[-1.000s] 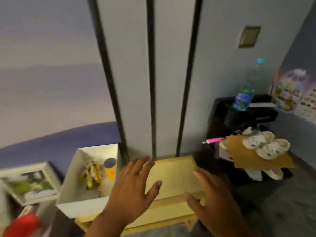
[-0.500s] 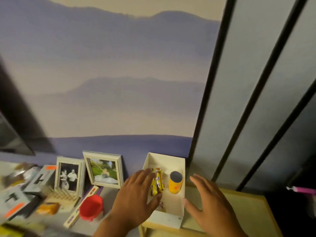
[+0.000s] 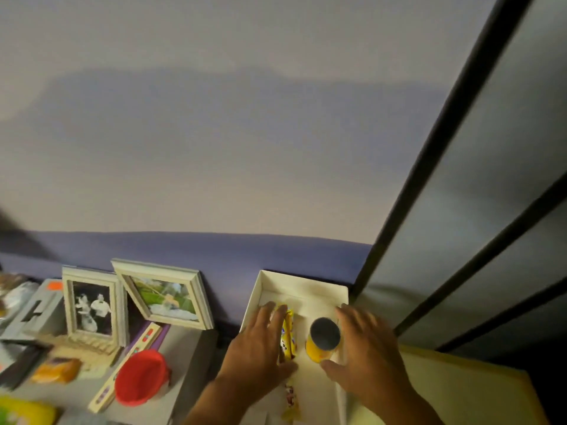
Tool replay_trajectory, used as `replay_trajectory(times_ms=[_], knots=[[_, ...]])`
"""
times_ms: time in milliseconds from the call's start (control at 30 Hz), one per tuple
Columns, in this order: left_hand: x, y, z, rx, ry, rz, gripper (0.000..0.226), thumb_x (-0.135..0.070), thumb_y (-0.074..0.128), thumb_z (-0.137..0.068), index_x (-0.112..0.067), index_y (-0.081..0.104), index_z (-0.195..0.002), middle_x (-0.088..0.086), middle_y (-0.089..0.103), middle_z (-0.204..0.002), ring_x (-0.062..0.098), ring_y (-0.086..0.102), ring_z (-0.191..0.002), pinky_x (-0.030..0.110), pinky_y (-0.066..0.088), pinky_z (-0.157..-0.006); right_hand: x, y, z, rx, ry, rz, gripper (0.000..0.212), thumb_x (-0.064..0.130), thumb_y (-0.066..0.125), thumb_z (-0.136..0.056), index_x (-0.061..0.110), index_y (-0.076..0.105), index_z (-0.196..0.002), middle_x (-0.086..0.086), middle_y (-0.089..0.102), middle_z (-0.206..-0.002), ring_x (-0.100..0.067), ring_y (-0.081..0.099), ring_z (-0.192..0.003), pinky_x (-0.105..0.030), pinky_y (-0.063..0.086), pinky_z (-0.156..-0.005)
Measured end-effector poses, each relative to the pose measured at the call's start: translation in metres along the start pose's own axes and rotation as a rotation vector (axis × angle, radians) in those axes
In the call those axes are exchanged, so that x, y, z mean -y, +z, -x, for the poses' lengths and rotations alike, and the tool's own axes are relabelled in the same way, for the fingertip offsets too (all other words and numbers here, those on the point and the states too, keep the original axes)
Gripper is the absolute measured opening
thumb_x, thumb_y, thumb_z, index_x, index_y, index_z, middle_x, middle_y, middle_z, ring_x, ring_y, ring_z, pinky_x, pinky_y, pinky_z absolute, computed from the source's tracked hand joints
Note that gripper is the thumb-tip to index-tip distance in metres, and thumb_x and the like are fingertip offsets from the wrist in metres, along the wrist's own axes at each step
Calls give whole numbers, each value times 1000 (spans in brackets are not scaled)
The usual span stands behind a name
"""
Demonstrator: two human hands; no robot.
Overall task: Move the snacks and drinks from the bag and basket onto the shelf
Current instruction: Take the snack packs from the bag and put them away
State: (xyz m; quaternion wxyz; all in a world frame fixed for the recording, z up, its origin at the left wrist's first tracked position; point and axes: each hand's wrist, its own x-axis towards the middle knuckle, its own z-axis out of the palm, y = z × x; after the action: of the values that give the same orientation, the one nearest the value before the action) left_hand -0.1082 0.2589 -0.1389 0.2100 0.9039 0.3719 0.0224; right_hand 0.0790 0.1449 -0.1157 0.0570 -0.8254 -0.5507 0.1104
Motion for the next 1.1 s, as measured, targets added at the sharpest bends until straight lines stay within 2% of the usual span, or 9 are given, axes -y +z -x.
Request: replay_trajectory(times_ms=[133, 333, 433, 533, 633, 767, 833, 933, 1100], knots=[[12, 38, -31, 106, 27, -96, 124, -69, 69, -71, -38, -22, -150, 3, -20, -163, 25, -9, -151, 39, 0, -121, 2, 35, -25, 65, 81, 64, 105, 77, 56, -65, 32, 20, -152, 5, 17, -163, -24, 16, -149, -59, 4, -114], [34, 85, -47, 175, -49, -77, 131, -61, 80, -63, -37, -13, -152, 5, -14, -163, 35, -2, -150, 57, 23, -118, 2, 72, -36, 80, 60, 235, 113, 76, 72, -49, 20, 45, -144, -9, 39, -155, -36, 30, -144, -73, 11, -109], [38, 101, -49, 121, -94, -22, 123, -50, 80, -68, -40, -9, -152, 7, -8, -163, 36, 15, -148, 51, 35, -114, 8, 81, -38, 73, 18, 295, 109, 64, 79, -52, 19, 42, -145, -13, 38, -154, -36, 29, -144, -73, -2, -111], [39, 109, -55, 59, -108, 3, 115, -43, 78, -71, -39, -4, -152, 13, 4, -159, 33, 29, -142, 41, 40, -110, 15, 85, -40, 84, 66, 277, 94, 38, 83, -56, 19, 46, -141, -10, 53, -139, -32, 50, -127, -74, 6, -110], [42, 112, -58, 23, -97, 112, 111, -33, 80, -70, -40, 5, -152, 9, 10, -153, 29, 37, -136, 33, 46, -105, 13, 88, -43, 0, 75, 235, 76, 26, 82, -57, 22, 56, -128, -4, 63, -111, -28, 61, -101, -68, 19, -109], [42, 105, -57, 8, -75, 263, 111, -31, 83, -64, -43, 13, -149, 3, 20, -143, 24, 43, -128, 30, 52, -97, 10, 80, -38, -42, 66, 102, 78, 55, 81, -56, 31, 55, -125, 4, 64, -110, -21, 62, -100, -56, 40, -100], [39, 91, -54, -4, -42, 278, 110, -38, 83, -64, -43, 13, -148, 2, 23, -139, 22, 44, -123, 33, 55, -93, 10, 68, -31, -95, 84, -20, 78, 66, 72, -61, 33, 52, -129, 8, 62, -113, -17, 58, -103, -43, 47, -92], [28, 53, -47, -45, 38, 245, 112, -39, 79, -59, -44, 11, -148, -1, 24, -136, 21, 42, -119, 34, 59, -85, 11, 42, -15, -193, 138, -248, 77, 68, 67, -67, 35, 45, -134, 11, 52, -119, -10, 49, -106, -25, 49, -82], [-10, -36, -33, -91, 241, 315, 114, -35, 83, -54, -46, 14, -144, -10, 23, -135, 18, 42, -119, 33, 57, -90, 25, -12, 25, -357, 213, -395, 82, 69, 72, -64, 43, 39, -134, 15, 45, -123, -1, 49, -103, -8, 41, -71]])
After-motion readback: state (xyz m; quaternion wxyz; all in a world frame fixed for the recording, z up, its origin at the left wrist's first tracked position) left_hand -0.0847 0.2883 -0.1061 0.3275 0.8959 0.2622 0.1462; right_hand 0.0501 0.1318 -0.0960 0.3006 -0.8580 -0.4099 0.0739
